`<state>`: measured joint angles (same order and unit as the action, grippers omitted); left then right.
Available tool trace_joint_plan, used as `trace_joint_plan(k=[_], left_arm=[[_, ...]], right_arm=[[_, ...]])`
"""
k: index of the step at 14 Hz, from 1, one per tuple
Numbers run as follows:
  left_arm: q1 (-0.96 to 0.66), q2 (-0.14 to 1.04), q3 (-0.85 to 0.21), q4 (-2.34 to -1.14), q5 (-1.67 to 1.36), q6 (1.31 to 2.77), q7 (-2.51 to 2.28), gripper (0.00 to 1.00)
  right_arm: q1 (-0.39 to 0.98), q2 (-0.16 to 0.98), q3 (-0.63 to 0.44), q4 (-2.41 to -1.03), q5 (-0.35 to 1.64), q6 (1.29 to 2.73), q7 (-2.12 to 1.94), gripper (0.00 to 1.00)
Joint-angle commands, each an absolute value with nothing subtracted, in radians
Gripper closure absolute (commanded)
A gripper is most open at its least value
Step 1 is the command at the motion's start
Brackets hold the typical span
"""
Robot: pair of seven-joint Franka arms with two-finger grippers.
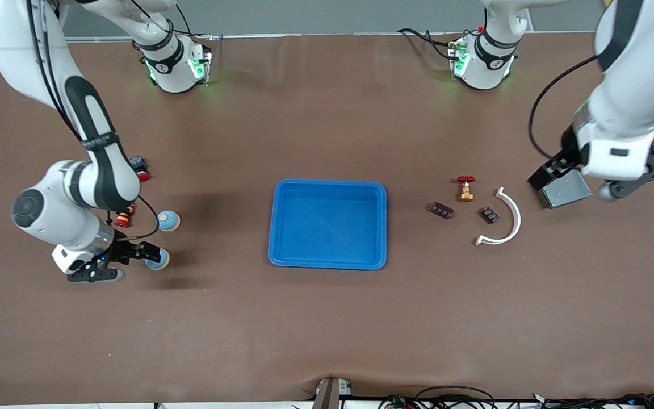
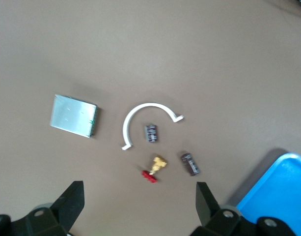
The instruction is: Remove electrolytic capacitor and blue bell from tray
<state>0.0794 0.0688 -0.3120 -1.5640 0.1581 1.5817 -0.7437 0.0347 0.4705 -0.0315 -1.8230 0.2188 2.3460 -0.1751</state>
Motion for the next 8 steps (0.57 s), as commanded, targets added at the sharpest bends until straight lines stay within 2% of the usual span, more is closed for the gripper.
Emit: trace_joint_plan(k=[1, 4, 7, 8], left_arm=[[0.103, -0.006, -0.314, -1.583, 0.127, 1.546, -0.629, 0.0], [0.139, -0.063, -0.29, -1.6, 0.084, 1.551, -0.423, 0.0], [0.06, -0.107, -0.128, -1.624, 0.012, 1.531, -0.272, 0.0], [0.061, -0.115, -0.118, -1.626, 0.011, 1.526, -0.255, 0.0]], right_arm=[[0.023, 0.37, -0.043, -1.809, 0.218, 2.188, -0.189, 0.0], [0.012, 0.299, -0.051, -1.744, 0.132, 2.05, -0.193, 0.0], [-0.026, 0.288, -0.055, -1.59, 0.123, 1.848, -0.199, 0.0], [-0.04, 0.288, -0.063, -1.538, 0.121, 1.762, -0.192, 0.0]])
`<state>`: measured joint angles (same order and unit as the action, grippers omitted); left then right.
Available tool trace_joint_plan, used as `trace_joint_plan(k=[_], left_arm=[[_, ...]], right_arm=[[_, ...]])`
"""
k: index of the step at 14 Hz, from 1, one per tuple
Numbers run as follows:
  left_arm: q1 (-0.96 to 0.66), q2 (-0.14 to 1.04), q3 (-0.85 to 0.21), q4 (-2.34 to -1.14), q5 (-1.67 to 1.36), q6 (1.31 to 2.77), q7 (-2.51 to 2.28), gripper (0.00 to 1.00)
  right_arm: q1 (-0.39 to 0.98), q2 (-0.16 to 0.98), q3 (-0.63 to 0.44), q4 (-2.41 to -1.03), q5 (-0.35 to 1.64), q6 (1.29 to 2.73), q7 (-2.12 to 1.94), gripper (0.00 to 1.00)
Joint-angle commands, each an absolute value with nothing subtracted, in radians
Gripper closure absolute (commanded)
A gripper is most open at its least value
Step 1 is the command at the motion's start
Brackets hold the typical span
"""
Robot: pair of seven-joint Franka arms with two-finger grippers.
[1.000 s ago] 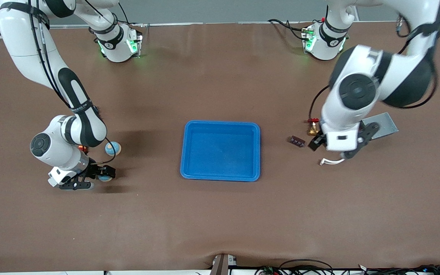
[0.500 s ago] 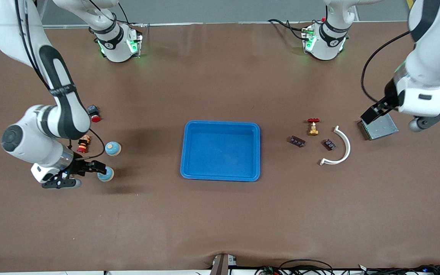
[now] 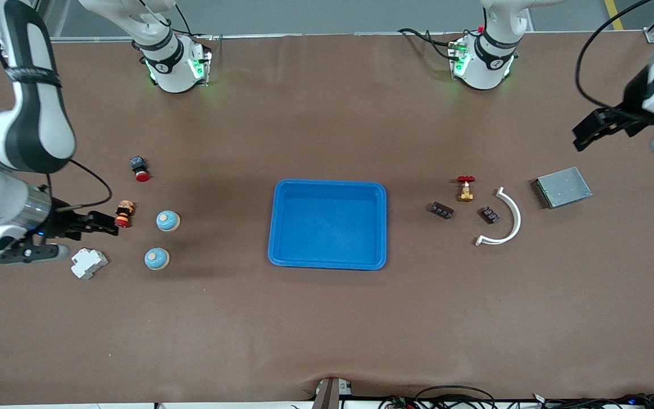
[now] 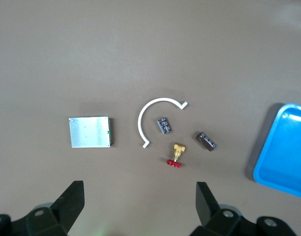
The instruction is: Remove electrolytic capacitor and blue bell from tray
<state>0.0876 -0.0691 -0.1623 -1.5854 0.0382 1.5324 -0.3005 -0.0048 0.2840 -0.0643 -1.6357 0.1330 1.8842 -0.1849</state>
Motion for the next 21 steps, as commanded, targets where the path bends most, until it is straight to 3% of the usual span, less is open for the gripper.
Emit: trace_joint_plan(k=[1, 3, 9, 21], left_arm=[[0.061, -0.117, -0.12, -1.621, 0.011, 1.508, -0.23, 0.0], [0.083, -0.118, -0.143, -1.618, 0.011, 1.483, -0.227, 0.0], [0.107, -0.138, -0.181, -1.624, 0.011, 1.479, -0.241, 0.0], [0.109, -0.156, -0.184, -1.621, -0.017, 1.471, -0.25, 0.0]], right_arm=[[-0.047, 0.288, -0.072, -1.498, 0.115, 1.693, -0.193, 0.0], [-0.051, 0.282, -0.087, -1.444, 0.098, 1.605, -0.193, 0.0], [-0.044, 0.157, -0.081, -1.437, 0.031, 1.539, -0.143, 0.0], [-0.044, 0.06, -0.081, -1.439, 0.032, 1.523, -0.078, 0.0]])
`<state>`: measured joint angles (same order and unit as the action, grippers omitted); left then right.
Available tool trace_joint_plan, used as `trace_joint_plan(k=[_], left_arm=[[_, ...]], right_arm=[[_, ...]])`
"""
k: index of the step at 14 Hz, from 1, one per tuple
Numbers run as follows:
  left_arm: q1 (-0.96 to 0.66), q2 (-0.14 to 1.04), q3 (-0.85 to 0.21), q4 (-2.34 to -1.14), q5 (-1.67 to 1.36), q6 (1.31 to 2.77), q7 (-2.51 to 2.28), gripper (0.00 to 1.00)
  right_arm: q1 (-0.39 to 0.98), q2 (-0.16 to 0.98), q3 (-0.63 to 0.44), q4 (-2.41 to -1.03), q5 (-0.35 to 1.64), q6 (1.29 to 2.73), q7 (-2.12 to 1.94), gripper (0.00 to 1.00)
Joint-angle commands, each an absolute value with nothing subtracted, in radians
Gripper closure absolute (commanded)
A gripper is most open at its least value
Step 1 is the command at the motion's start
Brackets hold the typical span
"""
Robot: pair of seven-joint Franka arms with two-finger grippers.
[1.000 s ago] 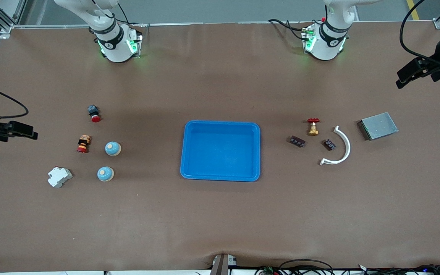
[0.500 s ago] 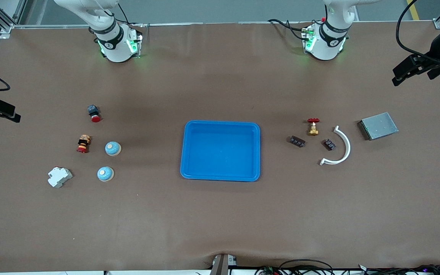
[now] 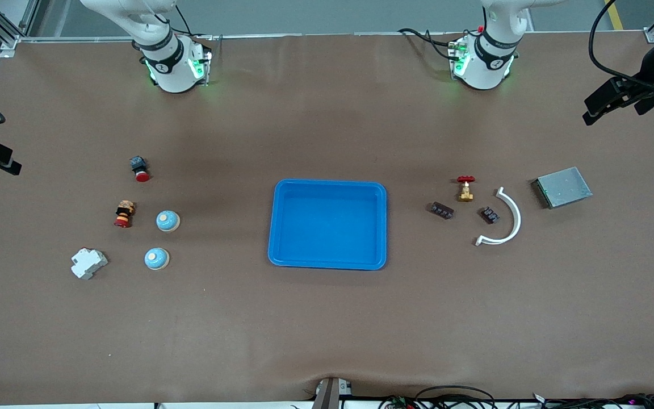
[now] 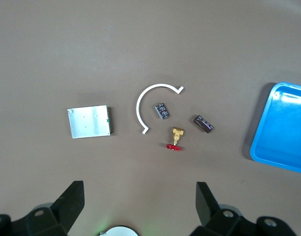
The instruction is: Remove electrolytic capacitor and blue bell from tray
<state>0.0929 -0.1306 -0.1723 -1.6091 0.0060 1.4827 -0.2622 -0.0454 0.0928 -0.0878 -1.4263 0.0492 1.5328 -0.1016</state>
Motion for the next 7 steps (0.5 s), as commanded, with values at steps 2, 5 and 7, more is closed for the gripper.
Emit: trace_joint_plan(k=[2, 5, 7], left_arm=[[0.113, -0.156, -0.175, -1.623, -0.015, 1.457, -0.235, 0.0], [0.11, -0.153, -0.178, -1.62, -0.012, 1.46, -0.23, 0.0], [0.107, -0.153, -0.181, -1.618, -0.005, 1.473, -0.229, 0.0]], right_arm=[[-0.044, 0.054, -0.081, -1.442, 0.032, 1.516, -0.078, 0.0], [-0.043, 0.049, -0.083, -1.448, 0.032, 1.513, -0.078, 0.0], [-0.041, 0.049, -0.083, -1.448, 0.032, 1.508, -0.078, 0.0]])
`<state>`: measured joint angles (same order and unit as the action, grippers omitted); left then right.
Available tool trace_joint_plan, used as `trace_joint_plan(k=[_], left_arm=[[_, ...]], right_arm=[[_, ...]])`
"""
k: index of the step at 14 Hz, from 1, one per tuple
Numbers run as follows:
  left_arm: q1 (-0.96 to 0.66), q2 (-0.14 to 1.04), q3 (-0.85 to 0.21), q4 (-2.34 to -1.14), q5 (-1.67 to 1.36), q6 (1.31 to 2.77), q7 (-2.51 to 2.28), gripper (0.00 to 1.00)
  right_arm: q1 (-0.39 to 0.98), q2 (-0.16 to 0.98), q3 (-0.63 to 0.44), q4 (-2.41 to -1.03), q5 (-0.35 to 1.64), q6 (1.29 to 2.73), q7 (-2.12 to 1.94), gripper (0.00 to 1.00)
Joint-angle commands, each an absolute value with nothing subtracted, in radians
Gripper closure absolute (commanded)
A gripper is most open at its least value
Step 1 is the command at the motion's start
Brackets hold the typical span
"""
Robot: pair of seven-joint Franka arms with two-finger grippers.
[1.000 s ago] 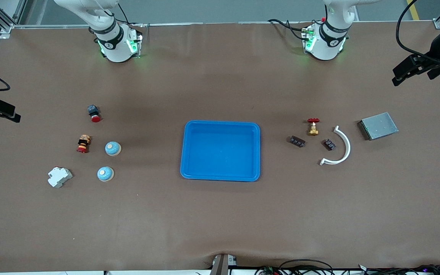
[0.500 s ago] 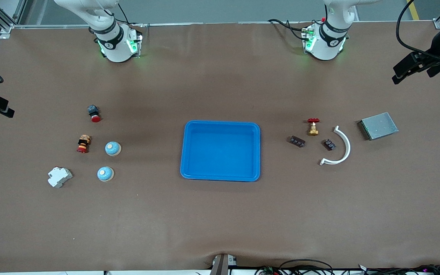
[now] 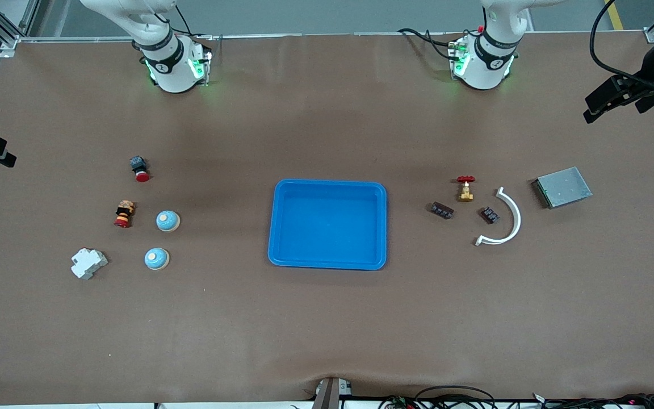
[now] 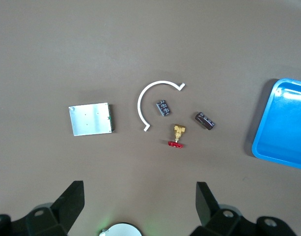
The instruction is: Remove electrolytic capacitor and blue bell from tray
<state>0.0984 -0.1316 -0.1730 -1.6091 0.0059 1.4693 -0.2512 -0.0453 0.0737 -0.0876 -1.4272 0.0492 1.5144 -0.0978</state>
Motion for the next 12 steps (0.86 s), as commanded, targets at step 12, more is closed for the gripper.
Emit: trace_joint_plan(k=[12], left_arm=[[0.109, -0.127, -0.184, -1.565, -0.005, 1.468, -0.235, 0.0]], right_arm=[[-0.02, 0.018, -0.084, -1.488, 0.026, 1.499, -0.078, 0.0]])
